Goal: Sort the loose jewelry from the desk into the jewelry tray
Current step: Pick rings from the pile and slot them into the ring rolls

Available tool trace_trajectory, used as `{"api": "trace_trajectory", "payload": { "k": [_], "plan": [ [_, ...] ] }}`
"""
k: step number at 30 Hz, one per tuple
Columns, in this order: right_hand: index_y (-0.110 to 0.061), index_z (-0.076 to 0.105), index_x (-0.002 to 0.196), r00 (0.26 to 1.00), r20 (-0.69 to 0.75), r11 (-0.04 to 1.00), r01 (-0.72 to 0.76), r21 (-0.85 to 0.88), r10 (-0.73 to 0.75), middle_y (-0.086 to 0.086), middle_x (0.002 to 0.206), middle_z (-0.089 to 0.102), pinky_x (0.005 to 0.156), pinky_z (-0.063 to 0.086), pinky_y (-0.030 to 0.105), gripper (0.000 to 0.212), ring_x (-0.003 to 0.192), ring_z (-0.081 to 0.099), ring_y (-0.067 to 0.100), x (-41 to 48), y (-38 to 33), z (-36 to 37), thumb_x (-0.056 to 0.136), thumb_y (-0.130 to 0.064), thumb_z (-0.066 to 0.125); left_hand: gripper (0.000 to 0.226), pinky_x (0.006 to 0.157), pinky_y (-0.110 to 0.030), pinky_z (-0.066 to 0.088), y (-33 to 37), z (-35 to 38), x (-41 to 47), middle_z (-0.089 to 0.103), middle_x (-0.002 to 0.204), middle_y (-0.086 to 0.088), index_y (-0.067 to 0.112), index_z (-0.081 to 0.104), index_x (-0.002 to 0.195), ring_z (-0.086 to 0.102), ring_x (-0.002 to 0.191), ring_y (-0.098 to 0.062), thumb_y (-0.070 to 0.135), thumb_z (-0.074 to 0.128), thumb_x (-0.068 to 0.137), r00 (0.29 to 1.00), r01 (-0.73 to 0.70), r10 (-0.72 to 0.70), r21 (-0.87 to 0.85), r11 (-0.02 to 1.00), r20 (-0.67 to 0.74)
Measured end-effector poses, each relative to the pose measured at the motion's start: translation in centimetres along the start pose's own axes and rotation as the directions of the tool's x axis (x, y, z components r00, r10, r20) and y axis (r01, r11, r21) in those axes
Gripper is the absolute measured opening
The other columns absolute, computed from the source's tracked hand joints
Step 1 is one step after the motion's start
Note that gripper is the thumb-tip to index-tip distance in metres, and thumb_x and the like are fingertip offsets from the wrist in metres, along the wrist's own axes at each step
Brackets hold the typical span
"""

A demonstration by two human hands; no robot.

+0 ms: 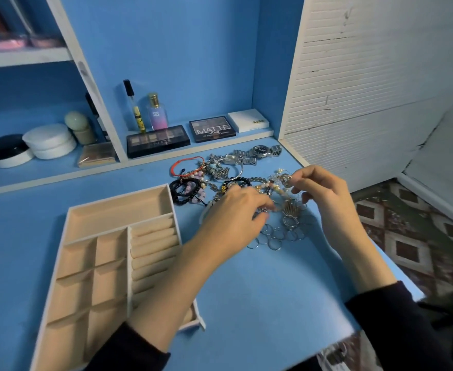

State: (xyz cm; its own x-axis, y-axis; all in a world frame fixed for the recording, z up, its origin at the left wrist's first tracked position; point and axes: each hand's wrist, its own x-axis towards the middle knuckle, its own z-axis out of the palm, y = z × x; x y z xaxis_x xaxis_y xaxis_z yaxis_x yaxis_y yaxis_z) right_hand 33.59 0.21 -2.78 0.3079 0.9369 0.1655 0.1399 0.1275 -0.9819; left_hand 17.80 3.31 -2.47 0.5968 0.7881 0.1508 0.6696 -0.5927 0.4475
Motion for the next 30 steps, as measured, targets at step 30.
{"api": "trace_trajectory", "payload": {
  "k": [30],
  "plan": [
    [-0.015,0.064,0.080,0.855,0.465,0.964,0.267,-0.016,-0.230,0.002,0.075,0.068,0.068,0.048,0.032,0.008,0.070,0.061,0.022,-1.5,-2.7,12.6,0.087,-0.012,0.061,0.014,0.068,0.001,0.041,-9.5,-9.1,-9.6,0.066,0.081,0.021,0.022,0.069,0.093,0.062,0.078,0.005,0.013,0.063,0.085,0.848,0.214,-0.314,-0.265,0.940,-0.427]
  ]
}}
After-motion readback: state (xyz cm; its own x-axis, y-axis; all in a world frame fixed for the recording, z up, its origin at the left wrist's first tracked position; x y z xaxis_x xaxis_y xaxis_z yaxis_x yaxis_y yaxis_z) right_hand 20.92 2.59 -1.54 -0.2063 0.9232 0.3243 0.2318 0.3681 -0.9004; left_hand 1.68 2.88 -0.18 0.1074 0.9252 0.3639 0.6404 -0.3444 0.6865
